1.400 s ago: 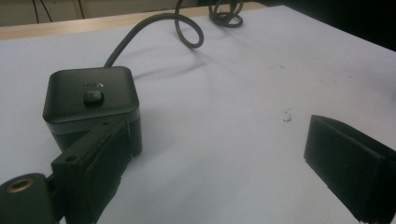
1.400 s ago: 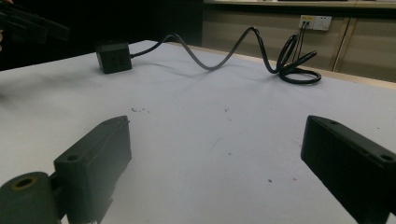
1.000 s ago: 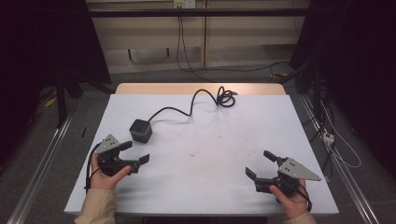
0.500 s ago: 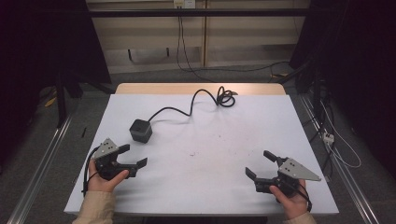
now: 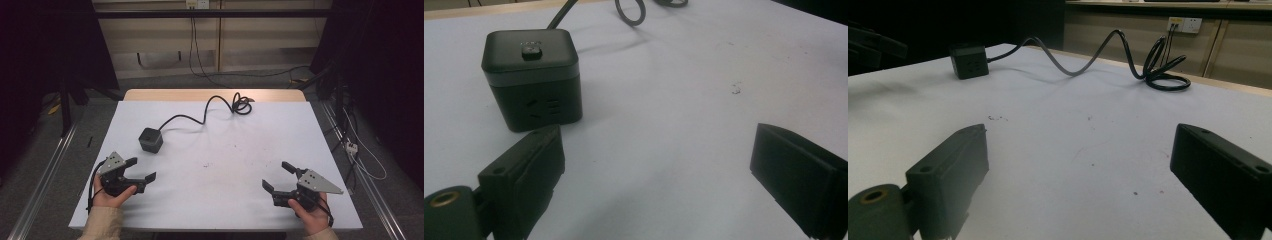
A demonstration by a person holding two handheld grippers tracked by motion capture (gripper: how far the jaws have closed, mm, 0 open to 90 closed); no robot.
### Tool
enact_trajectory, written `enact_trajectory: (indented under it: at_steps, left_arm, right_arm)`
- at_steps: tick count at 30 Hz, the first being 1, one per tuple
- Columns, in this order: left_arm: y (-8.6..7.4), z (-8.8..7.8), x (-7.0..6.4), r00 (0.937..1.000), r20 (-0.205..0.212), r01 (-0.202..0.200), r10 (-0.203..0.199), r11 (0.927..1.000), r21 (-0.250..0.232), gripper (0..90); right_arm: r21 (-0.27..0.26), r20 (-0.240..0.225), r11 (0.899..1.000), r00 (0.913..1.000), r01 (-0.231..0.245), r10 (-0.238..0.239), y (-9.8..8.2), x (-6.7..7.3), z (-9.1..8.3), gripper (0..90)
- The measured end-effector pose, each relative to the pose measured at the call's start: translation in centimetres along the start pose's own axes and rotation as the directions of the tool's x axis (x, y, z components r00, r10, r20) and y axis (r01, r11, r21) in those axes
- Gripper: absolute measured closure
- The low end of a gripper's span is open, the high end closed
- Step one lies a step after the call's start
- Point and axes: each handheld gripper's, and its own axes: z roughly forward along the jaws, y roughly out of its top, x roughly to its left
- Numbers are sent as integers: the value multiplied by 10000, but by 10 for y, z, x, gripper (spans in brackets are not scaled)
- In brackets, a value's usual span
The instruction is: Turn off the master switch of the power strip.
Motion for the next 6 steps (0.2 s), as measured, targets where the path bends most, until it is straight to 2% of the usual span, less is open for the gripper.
enact_trajectory:
  at_steps: [6]
  left_arm:
    - [-1, 0, 1, 9999, -97, 102, -102, 9999, -22, 67]
  right_arm:
    - [11, -66, 10000, 10000, 10, -10, 0, 1, 1, 80]
